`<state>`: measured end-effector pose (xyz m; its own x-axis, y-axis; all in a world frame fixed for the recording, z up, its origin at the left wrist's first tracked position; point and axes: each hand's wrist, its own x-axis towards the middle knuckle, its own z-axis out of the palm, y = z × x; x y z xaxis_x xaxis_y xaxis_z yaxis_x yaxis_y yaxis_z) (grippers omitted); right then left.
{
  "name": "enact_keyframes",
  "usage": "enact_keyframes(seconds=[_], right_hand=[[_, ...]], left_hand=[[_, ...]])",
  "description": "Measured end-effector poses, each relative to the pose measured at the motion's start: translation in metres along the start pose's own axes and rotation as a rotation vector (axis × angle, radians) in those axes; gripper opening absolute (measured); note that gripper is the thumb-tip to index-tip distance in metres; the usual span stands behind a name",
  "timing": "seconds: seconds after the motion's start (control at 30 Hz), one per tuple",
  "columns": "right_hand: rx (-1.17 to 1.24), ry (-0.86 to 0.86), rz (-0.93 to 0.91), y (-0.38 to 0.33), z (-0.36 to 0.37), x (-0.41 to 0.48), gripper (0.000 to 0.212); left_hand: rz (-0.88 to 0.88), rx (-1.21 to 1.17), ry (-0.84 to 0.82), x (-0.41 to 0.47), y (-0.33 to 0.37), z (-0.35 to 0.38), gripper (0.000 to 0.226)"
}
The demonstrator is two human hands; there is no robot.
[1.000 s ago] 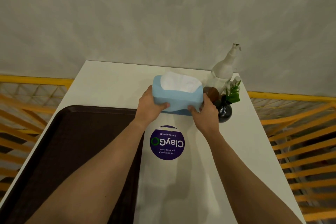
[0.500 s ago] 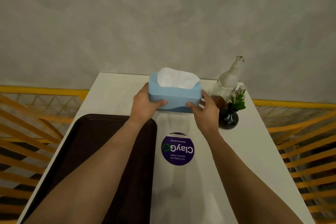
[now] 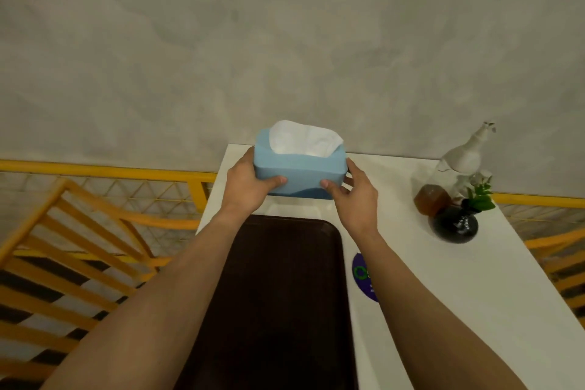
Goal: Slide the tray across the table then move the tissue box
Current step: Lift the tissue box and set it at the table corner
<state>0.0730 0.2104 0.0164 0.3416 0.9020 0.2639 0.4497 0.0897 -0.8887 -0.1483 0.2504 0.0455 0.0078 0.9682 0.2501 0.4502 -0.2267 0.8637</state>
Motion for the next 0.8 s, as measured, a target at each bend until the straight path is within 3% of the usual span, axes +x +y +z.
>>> enact_keyframes(seconds=[0.37, 0.8], right_hand=[[-0.053, -0.004, 0.031, -0.025, 0.091, -0.005, 0.070], [-0.091, -0.054, 0.061, 0.021, 0.158, 0.087, 0.066]], left_hand=[[0.000, -0.029, 0.000, 0.026, -0.063, -0.067, 0.070], [-0.033, -0.022, -0.042, 0.126, -0.146, -0.036, 0.067]])
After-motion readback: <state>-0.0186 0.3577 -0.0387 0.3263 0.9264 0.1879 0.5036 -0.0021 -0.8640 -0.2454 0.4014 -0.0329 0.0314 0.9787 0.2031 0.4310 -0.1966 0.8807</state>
